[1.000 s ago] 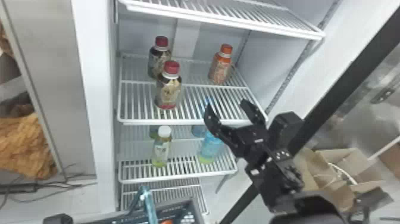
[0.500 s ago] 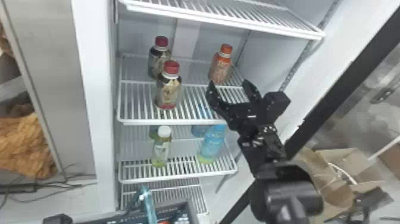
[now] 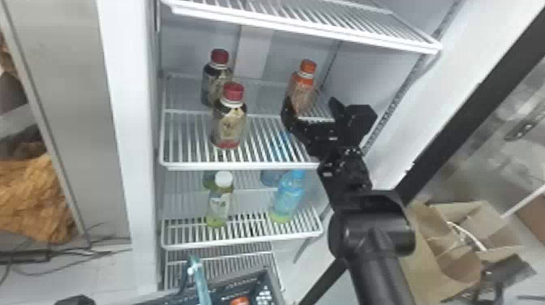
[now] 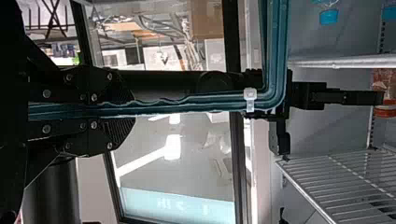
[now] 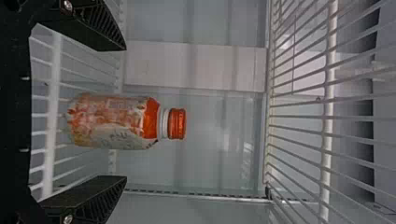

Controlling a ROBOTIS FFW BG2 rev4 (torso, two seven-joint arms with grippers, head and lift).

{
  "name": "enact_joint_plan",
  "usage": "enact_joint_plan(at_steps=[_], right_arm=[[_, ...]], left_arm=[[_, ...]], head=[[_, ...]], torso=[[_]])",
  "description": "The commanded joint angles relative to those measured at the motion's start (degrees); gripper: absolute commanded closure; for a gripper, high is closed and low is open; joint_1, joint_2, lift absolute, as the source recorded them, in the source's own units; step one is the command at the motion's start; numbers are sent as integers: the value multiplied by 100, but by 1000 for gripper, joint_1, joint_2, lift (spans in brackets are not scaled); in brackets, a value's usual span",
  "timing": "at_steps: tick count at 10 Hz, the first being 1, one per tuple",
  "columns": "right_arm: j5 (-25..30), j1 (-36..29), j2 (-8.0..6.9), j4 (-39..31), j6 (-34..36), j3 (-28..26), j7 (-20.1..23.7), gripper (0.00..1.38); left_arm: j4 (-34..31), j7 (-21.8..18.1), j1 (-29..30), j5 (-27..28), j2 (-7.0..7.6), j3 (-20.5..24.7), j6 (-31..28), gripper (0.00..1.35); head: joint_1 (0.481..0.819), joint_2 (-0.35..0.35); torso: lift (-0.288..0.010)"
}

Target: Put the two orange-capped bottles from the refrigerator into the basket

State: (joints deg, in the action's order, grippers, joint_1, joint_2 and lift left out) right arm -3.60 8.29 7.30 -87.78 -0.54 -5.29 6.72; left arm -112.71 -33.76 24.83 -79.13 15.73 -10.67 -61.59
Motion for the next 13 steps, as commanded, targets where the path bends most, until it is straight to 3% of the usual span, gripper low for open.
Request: enact_joint_plan(at_steps=[1, 9, 11, 12, 13], right_arm=[[17, 296, 0, 376, -115, 38, -66, 65], [177, 1674, 140, 2162, -354, 369, -365, 45], [177, 1927, 184, 2415, -396, 484, -391, 98], [177, 1927, 202, 2471, -382, 484, -391, 254], [177, 1913, 202, 2471, -312, 484, -391, 683]], left_arm=[[0, 1, 5, -5, 0, 5, 0, 1207], [0, 1, -51, -16, 18, -41, 0, 1207], [28, 1, -93, -28, 44, -98, 0, 1207], [28, 1, -107, -39, 44, -110, 0, 1207], [28, 1, -79, -51, 44, -98, 0, 1207]], head=[[695, -350], [695, -350], [695, -350], [695, -350], [695, -350]], torso=[[-40], [-40], [-40], [-40], [-40]])
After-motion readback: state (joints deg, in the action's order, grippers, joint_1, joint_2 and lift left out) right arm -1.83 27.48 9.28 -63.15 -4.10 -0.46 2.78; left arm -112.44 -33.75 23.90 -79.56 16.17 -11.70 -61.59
